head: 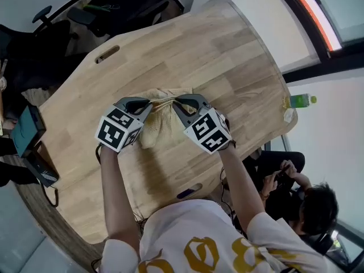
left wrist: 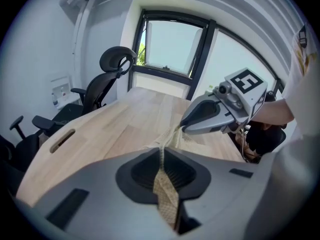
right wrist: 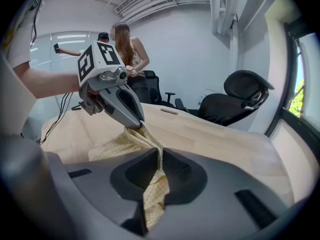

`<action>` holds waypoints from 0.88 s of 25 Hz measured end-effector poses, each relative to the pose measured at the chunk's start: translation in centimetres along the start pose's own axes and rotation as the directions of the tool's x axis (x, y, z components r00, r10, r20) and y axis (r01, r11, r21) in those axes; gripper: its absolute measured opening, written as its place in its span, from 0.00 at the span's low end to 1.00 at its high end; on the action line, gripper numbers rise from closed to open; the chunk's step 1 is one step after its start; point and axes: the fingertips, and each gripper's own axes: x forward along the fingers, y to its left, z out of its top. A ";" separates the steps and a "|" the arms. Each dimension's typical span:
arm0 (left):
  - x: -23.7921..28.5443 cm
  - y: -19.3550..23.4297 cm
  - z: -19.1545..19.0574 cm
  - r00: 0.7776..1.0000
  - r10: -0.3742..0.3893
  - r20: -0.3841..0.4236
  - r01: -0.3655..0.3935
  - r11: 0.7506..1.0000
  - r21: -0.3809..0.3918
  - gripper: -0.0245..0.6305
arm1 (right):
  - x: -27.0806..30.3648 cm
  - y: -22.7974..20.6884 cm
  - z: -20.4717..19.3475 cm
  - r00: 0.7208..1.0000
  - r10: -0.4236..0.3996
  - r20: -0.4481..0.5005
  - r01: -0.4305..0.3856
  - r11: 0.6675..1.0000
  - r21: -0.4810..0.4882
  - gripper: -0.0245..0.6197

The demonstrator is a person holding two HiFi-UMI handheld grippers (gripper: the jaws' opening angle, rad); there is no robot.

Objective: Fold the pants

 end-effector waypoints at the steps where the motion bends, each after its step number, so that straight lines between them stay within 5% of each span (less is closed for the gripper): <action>1: 0.7 0.5 -0.4 1.000 -0.003 -0.010 0.003 1.000 -0.008 0.09 | 0.7 -0.2 -0.5 1.000 0.001 -0.014 -0.001 1.000 0.008 0.09; 9: 4.6 2.4 -3.3 0.996 -0.001 -0.091 -0.002 0.999 -0.033 0.09 | 5.1 -0.9 -3.9 0.996 0.019 -0.089 -0.012 0.997 0.079 0.09; 15: 4.3 3.0 -2.9 1.000 0.007 0.021 -0.005 0.995 -0.100 0.09 | 5.3 -1.0 -4.3 0.997 0.032 -0.069 -0.021 0.987 0.160 0.09; 22: 1.1 4.6 -1.3 0.974 0.182 0.136 -0.168 0.980 -0.108 0.23 | 3.3 -2.1 -3.0 0.998 -0.067 0.004 0.065 0.976 0.207 0.13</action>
